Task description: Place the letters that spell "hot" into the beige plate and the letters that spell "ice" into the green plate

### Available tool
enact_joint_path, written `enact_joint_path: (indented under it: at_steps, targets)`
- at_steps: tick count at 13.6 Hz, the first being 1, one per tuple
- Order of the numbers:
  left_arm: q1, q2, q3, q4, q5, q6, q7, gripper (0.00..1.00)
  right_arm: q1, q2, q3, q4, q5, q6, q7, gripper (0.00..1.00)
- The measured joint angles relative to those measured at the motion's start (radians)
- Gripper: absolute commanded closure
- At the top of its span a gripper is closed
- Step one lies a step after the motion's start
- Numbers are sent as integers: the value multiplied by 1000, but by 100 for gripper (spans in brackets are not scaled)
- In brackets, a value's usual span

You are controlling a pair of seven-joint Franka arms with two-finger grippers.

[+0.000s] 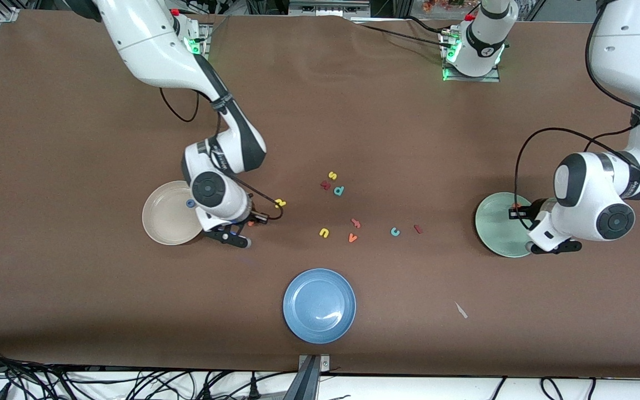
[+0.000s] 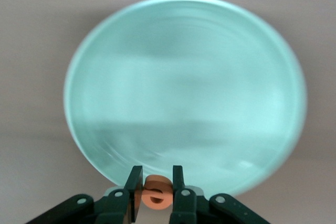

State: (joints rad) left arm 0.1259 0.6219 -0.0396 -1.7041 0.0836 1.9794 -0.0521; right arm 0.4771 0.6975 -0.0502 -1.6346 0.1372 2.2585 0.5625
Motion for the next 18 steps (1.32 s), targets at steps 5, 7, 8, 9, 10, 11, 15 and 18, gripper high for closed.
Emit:
enact_joint_path:
  at_steps: [5, 7, 8, 9, 10, 11, 15, 18]
  targets:
    - [11, 50, -6, 4, 17, 42, 2, 0, -186, -179, -5, -218, 0, -1, -377, 100]
    - [11, 47, -13, 24, 17, 42, 0, 0, -213, -216, -4, -268, 0, -1, -423, 48]
    - [10, 41, -24, 36, 17, 41, -14, 0, -213, -223, -3, -283, 0, 0, -425, 29]
    - [10, 31, -47, 44, 11, 38, -62, 0, -212, -224, 1, -290, 0, 1, -424, 29]
    - [9, 21, -77, 48, 1, 35, -141, 0, -212, -224, 4, -295, 0, 2, -422, 29]
    - [6, 10, -112, 49, -17, 33, -238, 0, -211, -224, 8, -297, 0, 3, -417, 29]
    - [-21, -1, -228, 57, -34, 46, -625, 0, -190, -225, 31, -297, 0, 7, -320, 29]
    - [-84, 18, -234, 54, -34, 130, -818, 0, -99, -229, 39, -297, 0, 11, -148, 29]
